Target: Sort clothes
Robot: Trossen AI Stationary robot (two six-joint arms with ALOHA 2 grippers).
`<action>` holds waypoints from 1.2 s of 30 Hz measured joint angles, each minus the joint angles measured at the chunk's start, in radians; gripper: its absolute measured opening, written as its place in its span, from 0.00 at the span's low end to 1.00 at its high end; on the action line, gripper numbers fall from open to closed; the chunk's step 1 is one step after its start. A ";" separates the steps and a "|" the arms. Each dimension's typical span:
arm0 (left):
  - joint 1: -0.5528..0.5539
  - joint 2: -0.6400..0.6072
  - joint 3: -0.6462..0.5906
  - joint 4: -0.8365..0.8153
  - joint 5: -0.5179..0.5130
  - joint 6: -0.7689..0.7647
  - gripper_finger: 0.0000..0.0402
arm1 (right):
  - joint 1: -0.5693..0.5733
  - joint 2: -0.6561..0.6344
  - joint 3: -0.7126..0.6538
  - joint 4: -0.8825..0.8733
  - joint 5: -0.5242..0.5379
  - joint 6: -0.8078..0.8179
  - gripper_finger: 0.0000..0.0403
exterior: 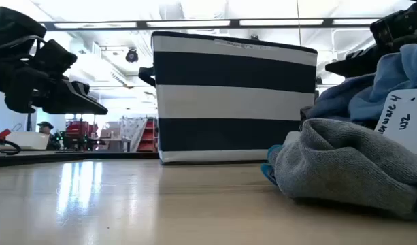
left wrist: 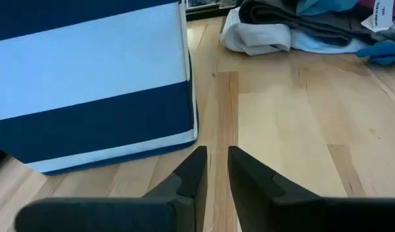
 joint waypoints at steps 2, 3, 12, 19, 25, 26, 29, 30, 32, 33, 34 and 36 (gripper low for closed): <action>0.000 0.000 0.000 0.000 0.000 0.000 0.12 | 0.000 0.000 0.000 0.000 0.000 0.000 0.00; 0.000 0.000 0.000 0.000 0.000 0.000 0.12 | 0.000 0.000 0.000 0.000 0.000 0.000 0.00; 0.000 0.000 0.000 0.000 0.000 0.000 0.12 | 0.000 0.000 0.000 0.000 0.000 0.000 0.00; 0.000 0.000 0.000 0.000 0.000 0.000 0.12 | 0.000 0.000 0.000 0.005 0.000 -0.010 0.00; 0.000 0.000 0.000 0.000 0.000 0.000 0.12 | 0.000 0.001 0.000 0.022 -0.002 0.034 0.00; 0.000 0.000 0.000 0.000 0.000 0.000 0.12 | 0.000 0.001 0.000 0.045 -0.002 0.048 0.00; 0.000 0.000 0.000 0.000 0.000 0.000 0.12 | 0.000 0.000 0.000 0.145 -0.002 0.085 0.00; 0.000 0.000 0.000 0.000 0.000 0.000 0.12 | 0.000 0.000 0.000 0.184 -0.002 0.087 0.00; 0.000 0.000 0.000 0.000 0.000 0.000 0.12 | 0.000 0.000 0.000 0.272 -0.002 0.087 0.00; 0.000 0.000 0.000 0.000 0.000 0.000 0.12 | 0.000 0.000 0.000 0.304 -0.002 0.097 0.00; 0.000 0.000 0.000 0.000 0.000 0.000 0.12 | 0.000 0.000 0.000 0.323 -0.002 0.121 0.00; 0.000 0.000 0.000 0.000 0.000 0.000 0.12 | 0.000 0.000 0.000 0.344 -0.001 0.164 0.00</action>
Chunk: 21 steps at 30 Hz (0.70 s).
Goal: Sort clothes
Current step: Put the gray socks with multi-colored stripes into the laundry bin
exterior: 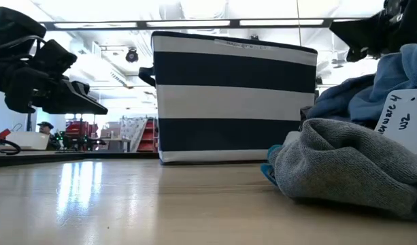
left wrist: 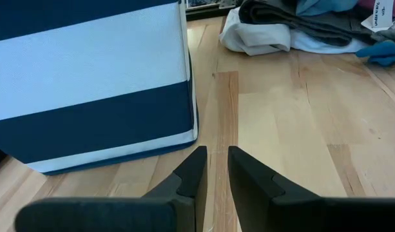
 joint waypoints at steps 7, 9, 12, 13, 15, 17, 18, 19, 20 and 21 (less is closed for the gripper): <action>0.000 0.000 0.000 0.000 0.000 0.000 0.12 | 0.000 0.052 0.036 -0.041 0.000 0.101 0.00; 0.000 0.000 0.000 0.000 0.000 0.000 0.12 | 0.000 0.088 0.067 -0.048 -0.005 0.109 0.00; 0.000 0.000 0.000 0.000 0.000 0.000 0.12 | 0.000 0.162 0.119 -0.120 -0.011 0.116 0.02; 0.000 0.000 0.000 0.000 0.000 0.000 0.12 | 0.000 0.193 0.136 -0.142 -0.011 0.117 0.04; 0.000 0.000 0.000 0.000 0.000 0.000 0.12 | 0.000 0.254 0.170 -0.177 -0.028 0.118 0.09; 0.000 0.000 0.000 0.000 0.000 0.000 0.12 | 0.003 0.317 0.209 -0.208 -0.062 0.127 0.14; 0.000 0.000 0.000 0.000 0.000 0.000 0.12 | 0.007 0.348 0.232 -0.226 -0.080 0.127 0.17; 0.000 0.000 0.000 0.000 0.000 0.000 0.12 | 0.012 0.375 0.258 -0.257 -0.095 0.126 0.20; 0.000 0.000 0.000 0.000 0.000 0.000 0.12 | 0.018 0.399 0.284 -0.300 -0.110 0.123 0.23; 0.000 0.000 0.000 0.000 0.000 0.000 0.12 | 0.026 0.422 0.314 -0.351 -0.120 0.118 0.25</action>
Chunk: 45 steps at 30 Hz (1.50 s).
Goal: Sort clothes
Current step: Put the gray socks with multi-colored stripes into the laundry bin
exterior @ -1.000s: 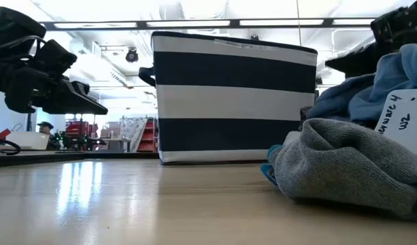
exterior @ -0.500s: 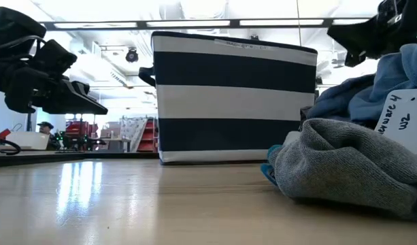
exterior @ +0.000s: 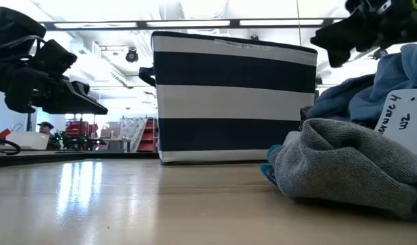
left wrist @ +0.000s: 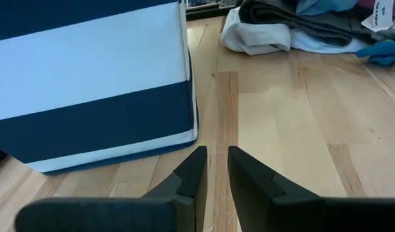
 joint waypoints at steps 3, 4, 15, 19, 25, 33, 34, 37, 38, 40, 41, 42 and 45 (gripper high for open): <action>0.000 0.000 0.000 0.000 0.000 0.000 0.12 | 0.038 0.070 0.097 -0.151 -0.013 -0.004 0.32; 0.000 0.000 0.000 0.000 0.000 0.000 0.12 | 0.057 0.094 0.126 -0.199 -0.013 0.003 0.33; 0.000 0.000 0.000 0.000 0.000 0.000 0.12 | 0.321 0.352 0.352 -0.484 -0.011 0.219 0.36; 0.000 0.000 0.000 0.000 0.000 0.000 0.12 | 0.401 0.447 0.459 -0.657 0.028 0.332 0.39; 0.000 0.000 0.000 0.000 0.000 0.000 0.12 | 0.489 0.595 0.595 -0.911 0.093 0.459 0.48; 0.000 0.000 0.000 0.000 0.000 0.000 0.12 | 0.573 0.812 0.716 -1.176 0.106 0.501 0.55; 0.000 0.000 0.000 0.000 0.000 0.000 0.12 | 0.576 0.838 0.729 -1.194 0.116 0.493 0.56; 0.000 0.000 0.000 0.000 0.000 0.000 0.12 | 0.577 0.906 0.756 -1.233 0.123 0.466 0.56; 0.000 0.000 0.000 0.000 0.000 0.000 0.12 | 0.577 0.924 0.762 -1.239 0.123 0.455 0.55; 0.000 0.000 0.000 0.000 0.000 0.000 0.12 | 0.577 0.961 0.782 -1.260 0.123 0.427 0.52; 0.000 0.000 0.000 0.000 0.000 0.000 0.12 | 0.577 0.976 0.793 -1.272 0.126 0.411 0.49; 0.000 0.000 0.000 0.000 0.000 0.000 0.12 | 0.577 0.991 0.806 -1.286 0.135 0.401 0.45; 0.000 0.000 0.000 0.000 0.000 0.000 0.12 | 0.577 1.026 0.862 -1.329 0.169 0.356 0.27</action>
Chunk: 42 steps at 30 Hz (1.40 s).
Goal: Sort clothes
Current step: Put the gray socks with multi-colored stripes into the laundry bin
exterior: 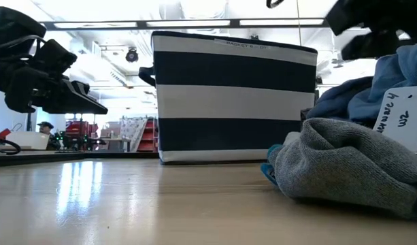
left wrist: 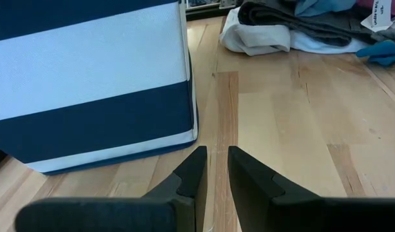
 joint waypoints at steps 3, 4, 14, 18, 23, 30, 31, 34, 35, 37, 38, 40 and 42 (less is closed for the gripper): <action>0.000 0.000 0.000 0.000 0.000 0.000 0.12 | 0.002 0.018 0.066 -0.036 0.016 -0.038 0.07; 0.000 0.000 0.000 0.000 0.000 0.000 0.12 | 0.006 0.018 0.089 -0.043 0.028 -0.047 0.04; 0.000 0.000 0.000 0.000 0.000 0.000 0.12 | 0.008 -0.005 0.361 -0.110 0.240 -0.076 0.01; 0.000 0.000 0.000 0.000 0.000 0.000 0.12 | -0.017 -0.004 0.474 -0.096 0.473 -0.159 0.01; 0.000 0.000 0.000 0.000 0.000 0.017 0.12 | -0.107 0.014 0.602 -0.007 0.715 -0.295 0.01; 0.000 0.000 0.000 0.000 0.000 0.155 0.12 | -0.344 0.016 0.707 0.246 0.670 -0.543 0.01; 0.000 0.000 0.000 0.000 0.000 0.155 0.12 | -0.381 0.016 0.711 0.283 0.633 -0.569 0.01; 0.000 0.000 0.000 0.000 0.000 0.156 0.12 | -0.491 0.016 0.713 0.334 0.534 -0.612 0.01; 0.000 0.000 0.000 0.000 0.000 0.156 0.12 | -0.526 0.016 0.713 0.340 0.507 -0.619 0.01; 0.000 0.000 0.000 0.000 0.000 0.154 0.12 | -0.592 0.020 0.705 0.349 0.459 -0.622 0.01; 0.000 0.000 0.000 0.000 0.000 0.149 0.12 | -0.620 0.028 0.703 0.347 0.440 -0.616 0.01; 0.000 0.000 0.000 0.000 0.000 0.118 0.12 | -0.670 0.043 0.695 0.334 0.400 -0.595 0.02; 0.000 0.000 0.000 0.001 0.000 0.094 0.12 | -0.697 0.066 0.691 0.324 0.371 -0.586 0.04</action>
